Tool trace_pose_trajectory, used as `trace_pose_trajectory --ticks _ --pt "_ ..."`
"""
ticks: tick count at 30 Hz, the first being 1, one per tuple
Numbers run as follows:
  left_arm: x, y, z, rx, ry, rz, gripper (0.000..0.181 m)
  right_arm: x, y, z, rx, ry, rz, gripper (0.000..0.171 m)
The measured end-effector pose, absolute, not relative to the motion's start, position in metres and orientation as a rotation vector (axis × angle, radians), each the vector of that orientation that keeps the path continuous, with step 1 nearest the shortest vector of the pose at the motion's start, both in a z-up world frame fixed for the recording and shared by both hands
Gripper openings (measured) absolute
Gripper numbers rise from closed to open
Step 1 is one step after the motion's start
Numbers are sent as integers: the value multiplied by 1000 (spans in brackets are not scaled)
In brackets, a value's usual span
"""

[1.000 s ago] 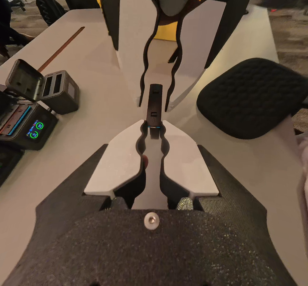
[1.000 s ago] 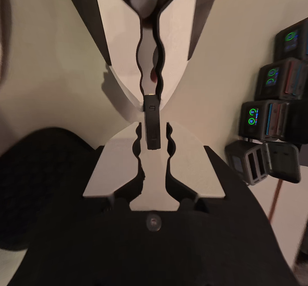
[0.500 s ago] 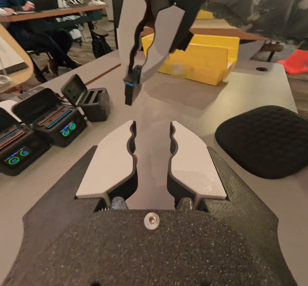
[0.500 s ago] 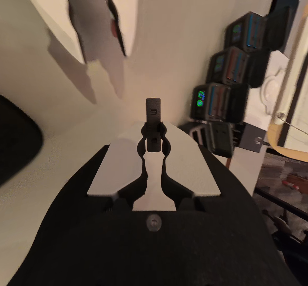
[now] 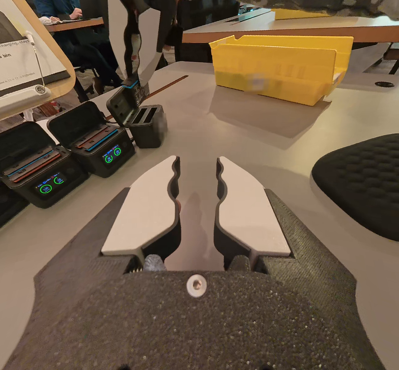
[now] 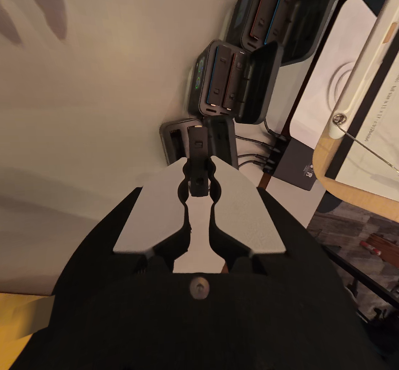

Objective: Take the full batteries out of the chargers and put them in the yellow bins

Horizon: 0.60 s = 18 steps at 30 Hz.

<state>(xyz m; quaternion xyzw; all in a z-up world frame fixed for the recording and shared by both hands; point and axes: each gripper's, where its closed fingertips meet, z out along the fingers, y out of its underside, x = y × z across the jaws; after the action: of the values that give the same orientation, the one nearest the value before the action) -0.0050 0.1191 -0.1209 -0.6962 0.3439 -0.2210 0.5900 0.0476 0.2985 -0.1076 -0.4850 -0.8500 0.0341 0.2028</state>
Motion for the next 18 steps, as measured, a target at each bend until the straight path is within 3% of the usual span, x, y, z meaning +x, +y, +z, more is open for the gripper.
trace_pose_trajectory --ticks 18 --pt "-30 138 -110 -1609 635 -485 30 40 307 -134 -1294 -2568 201 15"
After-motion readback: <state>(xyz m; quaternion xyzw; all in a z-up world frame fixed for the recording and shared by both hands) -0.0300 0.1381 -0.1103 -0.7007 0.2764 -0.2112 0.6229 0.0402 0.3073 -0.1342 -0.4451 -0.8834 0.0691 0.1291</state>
